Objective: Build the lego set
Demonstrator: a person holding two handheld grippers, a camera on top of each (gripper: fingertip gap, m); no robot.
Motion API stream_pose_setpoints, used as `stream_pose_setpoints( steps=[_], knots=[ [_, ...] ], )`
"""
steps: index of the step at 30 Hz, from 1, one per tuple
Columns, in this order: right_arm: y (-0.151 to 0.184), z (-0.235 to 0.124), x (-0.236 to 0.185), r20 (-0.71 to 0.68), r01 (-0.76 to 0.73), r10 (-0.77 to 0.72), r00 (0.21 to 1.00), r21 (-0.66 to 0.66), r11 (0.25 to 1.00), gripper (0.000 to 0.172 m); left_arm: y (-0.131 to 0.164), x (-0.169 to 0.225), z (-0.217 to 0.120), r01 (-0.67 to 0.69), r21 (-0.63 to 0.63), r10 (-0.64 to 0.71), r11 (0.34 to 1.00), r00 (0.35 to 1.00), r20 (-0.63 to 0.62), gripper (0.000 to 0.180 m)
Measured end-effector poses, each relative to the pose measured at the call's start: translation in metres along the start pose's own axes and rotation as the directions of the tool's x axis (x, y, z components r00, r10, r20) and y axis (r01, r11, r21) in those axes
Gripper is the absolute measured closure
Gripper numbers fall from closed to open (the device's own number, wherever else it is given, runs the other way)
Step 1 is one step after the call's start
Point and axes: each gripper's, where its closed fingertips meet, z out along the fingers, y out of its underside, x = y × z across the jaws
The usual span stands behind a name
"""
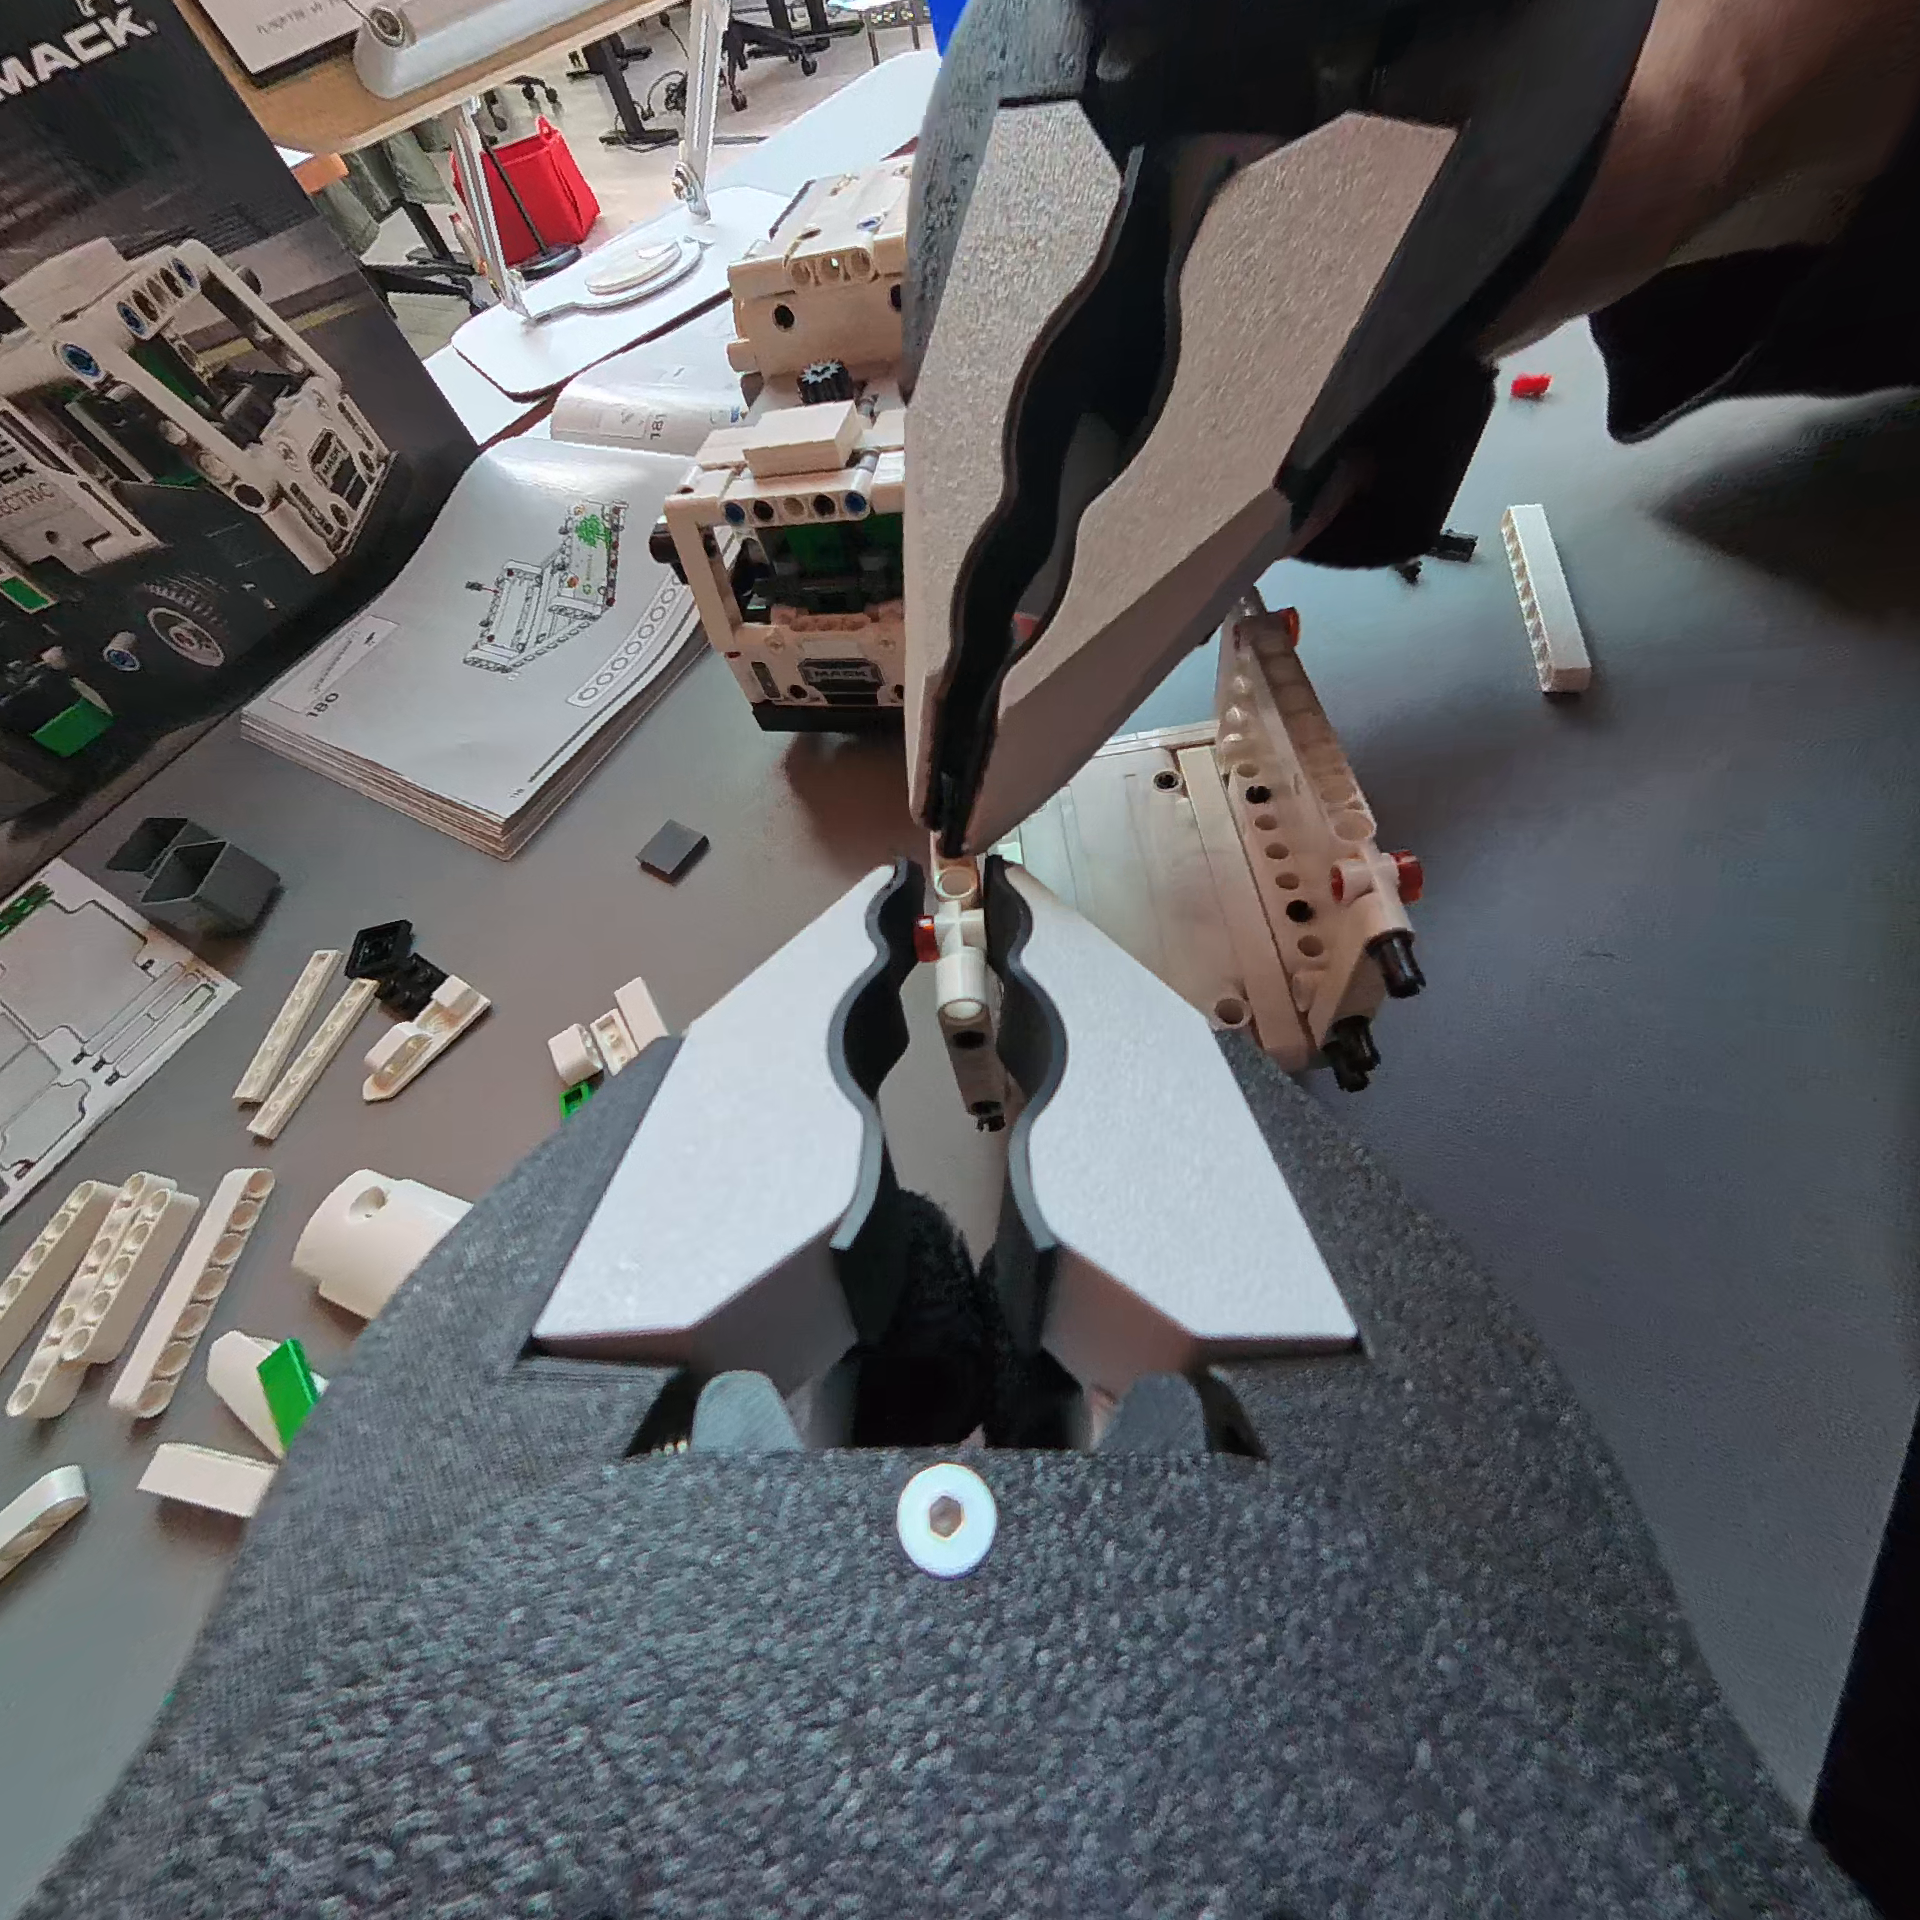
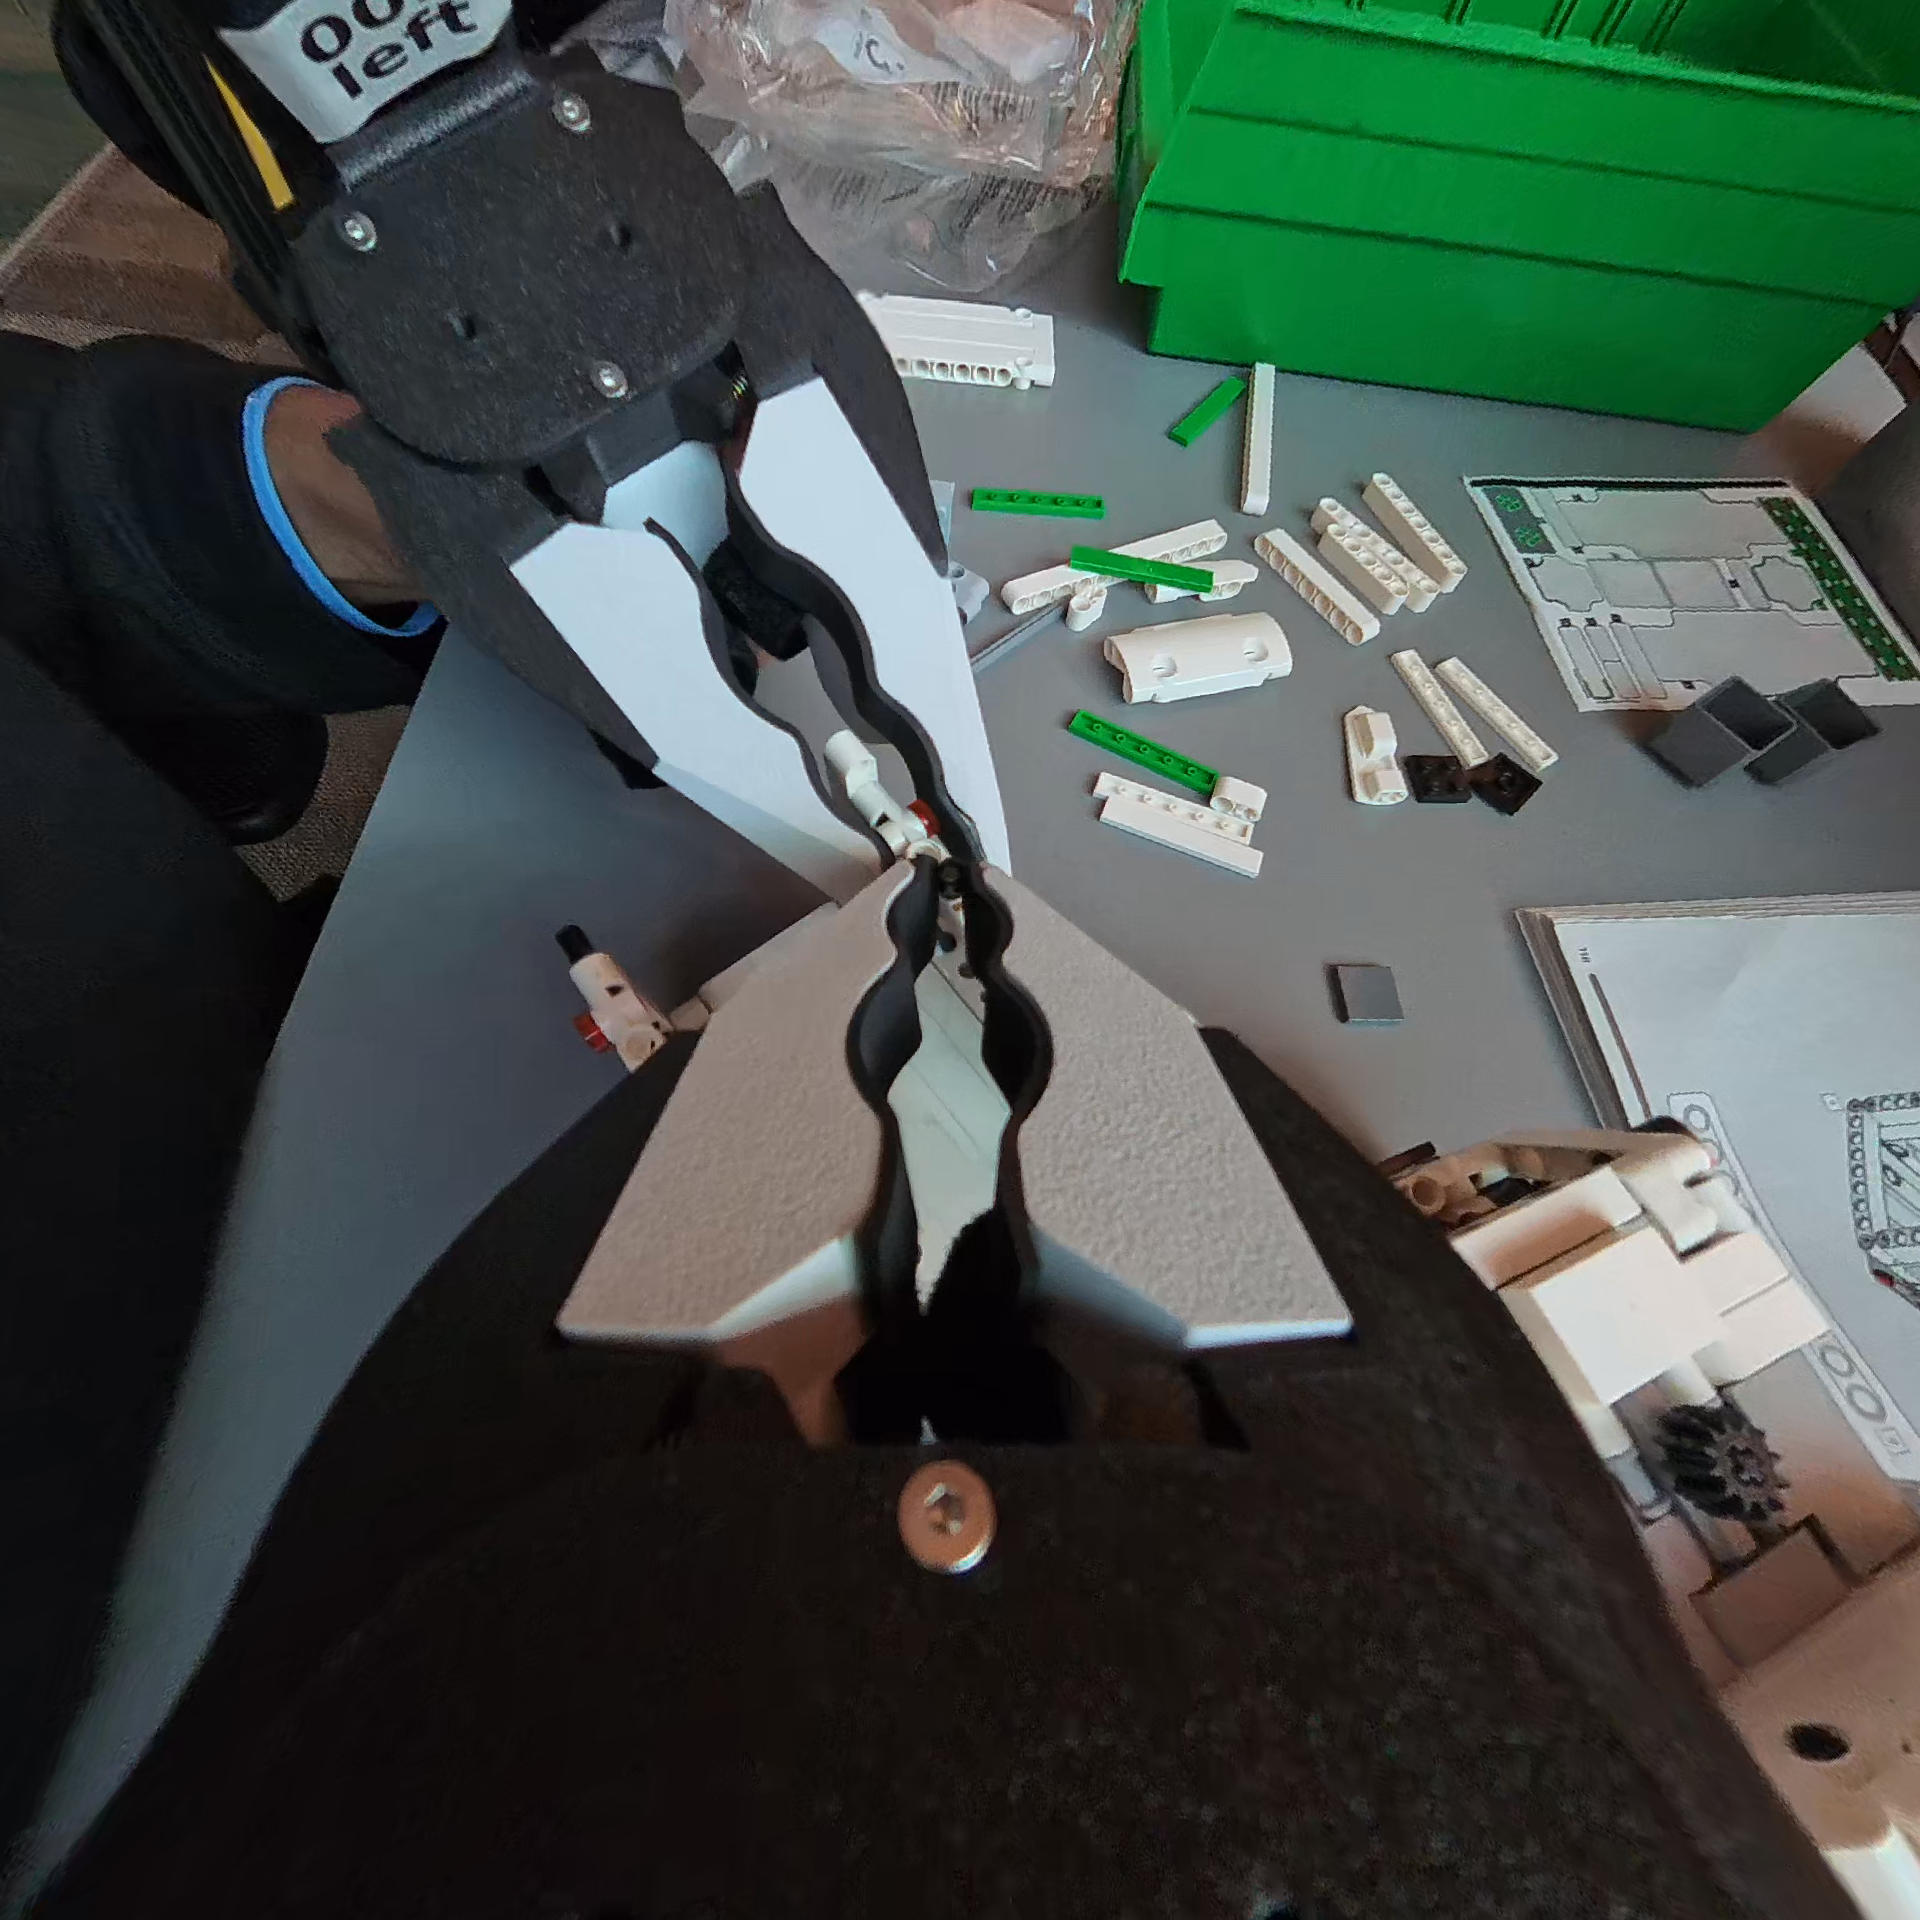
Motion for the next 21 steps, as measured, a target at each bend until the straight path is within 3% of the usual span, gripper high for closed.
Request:
stream_pose_setpoints(
  steps=[10, 15, 21],
  knots=[
    [0.008, 0.0, -0.002, 0.056, -0.076, 0.09, 0.994, -0.213, 0.974, 0.169, 0.005, 0.004, 0.004, -0.032, -0.04, 0.032, 0.999, 0.999, -0.007, 0.17],
    [0.009, 0.002, -0.003, 0.052, -0.045, 0.065, 0.997, -0.316, 0.948, 0.168, 0.006, 0.006, 0.004, -0.041, -0.047, 0.04, 0.998, 0.999, -0.012, 0.17],
    [0.014, 0.002, -0.005, 0.067, -0.018, 0.042, 0.997, -0.33, 0.944, 0.168, 0.011, 0.009, 0.008, -0.055, -0.082, 0.053, 0.995, 0.998, -0.028, 0.171]
  ],
)
